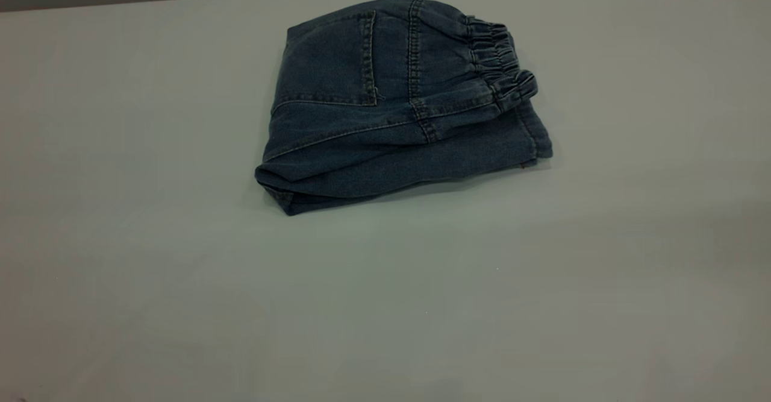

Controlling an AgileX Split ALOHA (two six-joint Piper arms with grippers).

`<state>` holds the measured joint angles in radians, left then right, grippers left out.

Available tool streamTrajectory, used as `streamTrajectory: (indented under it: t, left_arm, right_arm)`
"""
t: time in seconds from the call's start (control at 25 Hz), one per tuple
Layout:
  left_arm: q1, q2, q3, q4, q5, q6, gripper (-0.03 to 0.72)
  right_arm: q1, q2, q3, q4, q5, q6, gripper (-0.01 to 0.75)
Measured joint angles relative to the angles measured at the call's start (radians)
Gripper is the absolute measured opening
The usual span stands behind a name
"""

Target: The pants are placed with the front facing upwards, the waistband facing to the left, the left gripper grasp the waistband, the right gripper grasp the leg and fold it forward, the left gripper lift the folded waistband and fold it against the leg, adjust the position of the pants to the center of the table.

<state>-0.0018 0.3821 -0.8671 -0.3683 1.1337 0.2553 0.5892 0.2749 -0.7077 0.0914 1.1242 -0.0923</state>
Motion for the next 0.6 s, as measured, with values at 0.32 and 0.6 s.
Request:
streamTrajectory:
  t: [0.32,0.6]
  left_arm:
    - [0.0,-0.189,0.247,0.134,0.018,-0.093,0.519]
    - [0.0,-0.287,0.337,0.205,-0.015,-0.146,0.519]
  right_arm:
    - [0.0,0.002,0.152,0.042,-0.079,-0.032,0.52]
    - [0.0,0.003,0.2,0.063,-0.06,-0.046,0.477]
